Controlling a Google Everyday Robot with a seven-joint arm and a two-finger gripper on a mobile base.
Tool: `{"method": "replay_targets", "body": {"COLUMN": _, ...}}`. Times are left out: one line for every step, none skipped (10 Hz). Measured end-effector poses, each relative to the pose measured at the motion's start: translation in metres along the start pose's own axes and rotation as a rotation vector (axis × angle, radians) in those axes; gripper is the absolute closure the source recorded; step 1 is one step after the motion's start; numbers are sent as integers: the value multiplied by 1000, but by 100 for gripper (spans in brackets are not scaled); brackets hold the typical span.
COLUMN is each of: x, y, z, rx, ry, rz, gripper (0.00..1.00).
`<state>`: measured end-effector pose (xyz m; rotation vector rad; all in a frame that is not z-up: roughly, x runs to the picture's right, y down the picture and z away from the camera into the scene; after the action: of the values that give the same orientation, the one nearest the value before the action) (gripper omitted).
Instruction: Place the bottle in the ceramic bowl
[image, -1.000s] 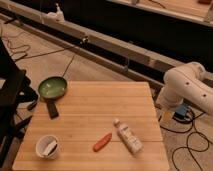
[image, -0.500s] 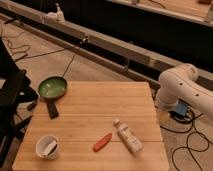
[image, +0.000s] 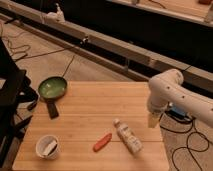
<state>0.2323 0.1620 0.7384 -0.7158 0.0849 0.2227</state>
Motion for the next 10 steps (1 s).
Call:
{"method": "replay_targets", "body": {"x": -9, "y": 6, "z": 11, "rx": -28, "ry": -1, "rz": -4, "gripper": 35}}
{"method": "replay_targets", "body": {"x": -20, "y": 12, "z": 23, "rx": -62, "ry": -3, "rz": -2, "gripper": 35}}
{"method": "replay_targets", "body": {"x": -31, "y": 16, "z": 32, "rx": -91, "ry": -6, "rz": 2, "gripper": 35}}
{"method": "replay_targets", "body": {"x": -39, "y": 18, "z": 35, "rx": -105, "ry": -11, "rz": 7, "gripper": 35}}
{"method": "replay_targets", "body": {"x": -48, "y": 20, "z": 38, "rx": -119, "ry": -16, "rz": 14, "gripper": 35}}
{"method": "replay_targets", "body": {"x": -57, "y": 22, "z": 38, "rx": -122, "ry": -17, "rz": 20, "gripper": 35}}
{"method": "replay_targets", "body": {"x": -62, "y": 24, "z": 36, "rx": -119, "ry": -11, "rz": 20, "gripper": 35}}
{"method": "replay_targets", "body": {"x": -67, "y": 24, "z": 34, "rx": -110, "ry": -8, "rz": 19, "gripper": 35}}
{"method": "replay_targets", "body": {"x": -67, "y": 24, "z": 34, "rx": -108, "ry": -8, "rz": 20, "gripper": 35}}
{"method": "replay_targets", "body": {"x": -66, "y": 24, "z": 34, "rx": -108, "ry": -8, "rz": 20, "gripper": 35}}
